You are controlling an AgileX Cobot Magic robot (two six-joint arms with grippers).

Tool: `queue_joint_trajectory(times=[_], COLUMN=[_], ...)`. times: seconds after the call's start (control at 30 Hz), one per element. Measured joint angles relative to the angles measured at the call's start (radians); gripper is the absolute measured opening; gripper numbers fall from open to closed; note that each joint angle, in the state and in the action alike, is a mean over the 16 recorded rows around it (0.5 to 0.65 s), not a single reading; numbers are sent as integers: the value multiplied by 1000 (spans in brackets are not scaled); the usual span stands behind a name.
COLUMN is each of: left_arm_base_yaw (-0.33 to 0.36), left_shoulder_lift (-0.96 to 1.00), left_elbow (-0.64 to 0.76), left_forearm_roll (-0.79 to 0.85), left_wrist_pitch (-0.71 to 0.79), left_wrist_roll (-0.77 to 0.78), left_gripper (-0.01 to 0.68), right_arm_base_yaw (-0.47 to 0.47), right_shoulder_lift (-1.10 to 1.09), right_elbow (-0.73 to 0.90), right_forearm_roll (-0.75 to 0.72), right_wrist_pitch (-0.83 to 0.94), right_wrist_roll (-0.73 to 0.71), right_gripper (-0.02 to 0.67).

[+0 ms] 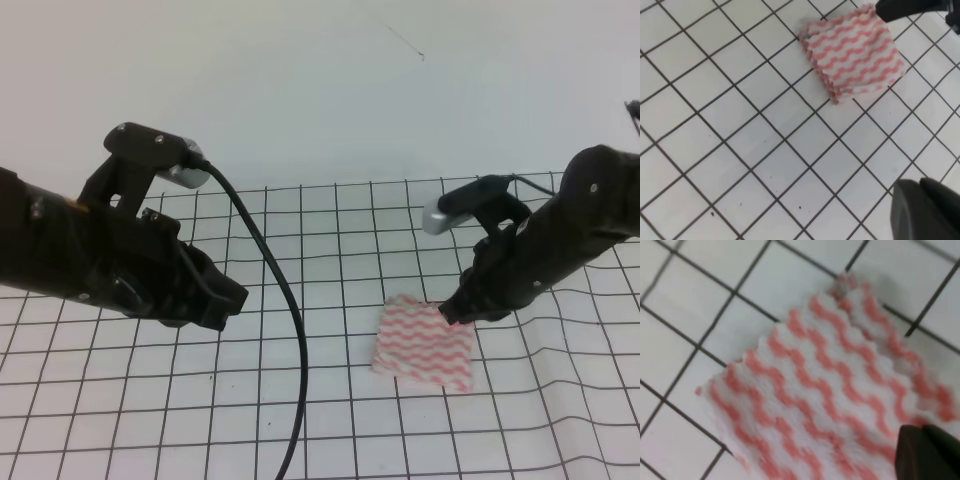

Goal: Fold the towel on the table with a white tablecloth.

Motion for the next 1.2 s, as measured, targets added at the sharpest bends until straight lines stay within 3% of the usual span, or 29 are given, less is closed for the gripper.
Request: queue_joint_trajectory(times=[0.57,1.2], left_arm_base_yaw=[0,0], left_shoulder_lift=[0,0], left_elbow=[0,0], left_forearm_roll=[-8,-12], left_wrist_pitch=[1,1], left_wrist_roll=[0,3], left_gripper=[-2,-2], right_arm_base_yaw=[0,0], right_shoulder_lift=[6,29], right_elbow=[0,0], right_forearm_roll=[-43,96], right_wrist_pitch=[76,112], right_wrist_roll=[21,-94], right_gripper=[0,1])
